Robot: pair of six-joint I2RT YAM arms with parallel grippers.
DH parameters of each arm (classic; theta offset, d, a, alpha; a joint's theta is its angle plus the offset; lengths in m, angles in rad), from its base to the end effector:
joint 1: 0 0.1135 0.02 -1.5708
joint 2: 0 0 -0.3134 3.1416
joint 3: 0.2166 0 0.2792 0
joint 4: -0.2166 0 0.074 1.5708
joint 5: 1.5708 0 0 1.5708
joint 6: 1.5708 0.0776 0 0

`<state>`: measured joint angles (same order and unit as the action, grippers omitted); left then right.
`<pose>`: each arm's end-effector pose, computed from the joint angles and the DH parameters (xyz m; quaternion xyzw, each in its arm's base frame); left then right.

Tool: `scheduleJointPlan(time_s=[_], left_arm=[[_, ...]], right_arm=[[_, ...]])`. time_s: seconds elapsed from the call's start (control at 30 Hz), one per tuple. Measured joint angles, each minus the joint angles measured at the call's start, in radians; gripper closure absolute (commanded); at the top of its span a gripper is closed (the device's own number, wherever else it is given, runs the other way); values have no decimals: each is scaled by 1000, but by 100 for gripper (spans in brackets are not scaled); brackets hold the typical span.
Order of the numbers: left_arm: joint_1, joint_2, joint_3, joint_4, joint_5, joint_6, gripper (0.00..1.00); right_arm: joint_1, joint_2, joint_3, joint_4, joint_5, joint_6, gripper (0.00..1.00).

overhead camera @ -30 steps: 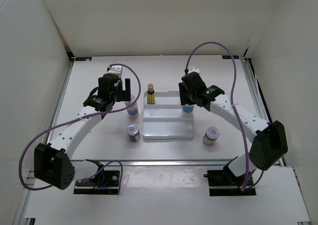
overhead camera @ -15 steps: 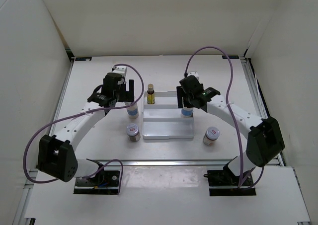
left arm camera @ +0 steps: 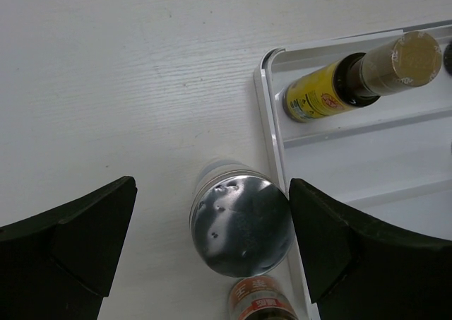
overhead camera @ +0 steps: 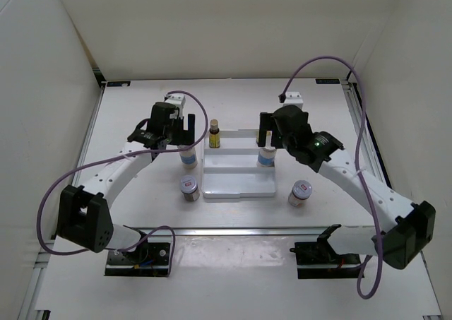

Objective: Organize the condiment bottles

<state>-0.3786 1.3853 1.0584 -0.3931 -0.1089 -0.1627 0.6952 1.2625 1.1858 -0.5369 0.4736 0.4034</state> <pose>0.3314 -0.1228 0.2911 0.0757 0.9066 -0.0624 0.4103 0.2671 0.1767 0.3687 -0.0185 0.8694 0.0561 0.4905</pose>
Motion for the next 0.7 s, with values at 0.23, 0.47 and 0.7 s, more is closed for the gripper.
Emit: scheduleJointPlan(time_s=[0.23,0.47,0.7], left_arm=[[-9,48,23,-32,21,0,5],[-45,138,63,-108,23,1,33],[-96,130,72,-152,-50,5,70]], right_arm=[[0,-67,-7,-40,14,12,0],[0,-96,-24,-65,26,13,0],[2,-154,-30,-89,37,17,0]])
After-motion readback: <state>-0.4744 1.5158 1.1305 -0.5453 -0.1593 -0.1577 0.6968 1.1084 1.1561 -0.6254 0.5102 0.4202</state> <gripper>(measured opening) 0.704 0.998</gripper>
